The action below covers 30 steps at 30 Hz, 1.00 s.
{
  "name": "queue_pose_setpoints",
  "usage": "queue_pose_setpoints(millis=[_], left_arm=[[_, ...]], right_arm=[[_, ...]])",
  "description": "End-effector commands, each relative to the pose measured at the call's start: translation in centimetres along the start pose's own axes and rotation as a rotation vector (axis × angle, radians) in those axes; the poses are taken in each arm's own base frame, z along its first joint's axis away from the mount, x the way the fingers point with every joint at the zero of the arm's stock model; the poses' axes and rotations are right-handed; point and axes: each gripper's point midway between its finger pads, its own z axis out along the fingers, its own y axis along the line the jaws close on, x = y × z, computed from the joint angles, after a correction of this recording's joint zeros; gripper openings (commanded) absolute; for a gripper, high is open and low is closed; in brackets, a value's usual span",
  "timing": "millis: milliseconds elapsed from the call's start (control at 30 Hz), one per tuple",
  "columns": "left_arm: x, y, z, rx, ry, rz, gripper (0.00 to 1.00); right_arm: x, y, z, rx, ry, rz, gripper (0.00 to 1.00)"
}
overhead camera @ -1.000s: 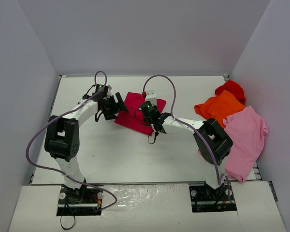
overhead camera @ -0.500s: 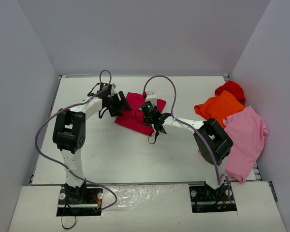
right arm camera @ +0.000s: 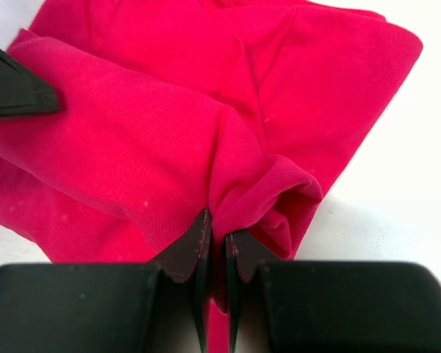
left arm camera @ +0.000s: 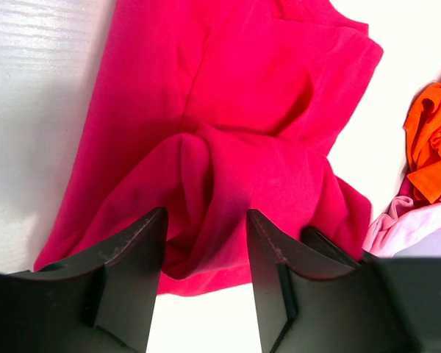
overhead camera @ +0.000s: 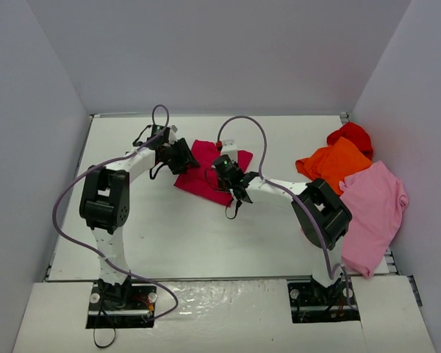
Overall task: Fold and stack the t-shirts
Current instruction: Fold the long partially folded tshirt into a neat square
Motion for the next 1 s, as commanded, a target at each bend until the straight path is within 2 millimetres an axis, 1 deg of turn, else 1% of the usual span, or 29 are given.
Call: queue_pose_setpoints(millis=[0, 233, 367, 700, 967], left_arm=[[-2.2, -4.1, -3.7, 0.098, -0.099, 0.061, 0.41], [-1.2, -4.1, -4.9, 0.108, -0.099, 0.062, 0.41], [-0.5, -3.6, -5.1, 0.094, -0.091, 0.064, 0.41], [0.0, -2.2, -3.7, 0.083, -0.079, 0.045, 0.41], [-0.9, -2.2, -2.2, 0.089, -0.074, 0.054, 0.41]], right_arm=[[-1.8, 0.6, 0.0, -0.025, -0.048, 0.04, 0.0], [-1.5, 0.3, -0.5, -0.029, -0.044, 0.042, 0.0], [-1.4, 0.2, -0.6, -0.029, -0.044, 0.04, 0.0], [-1.6, 0.4, -0.8, -0.038, -0.045, 0.047, 0.0], [-1.3, 0.3, -0.7, -0.032, -0.038, 0.039, 0.0]])
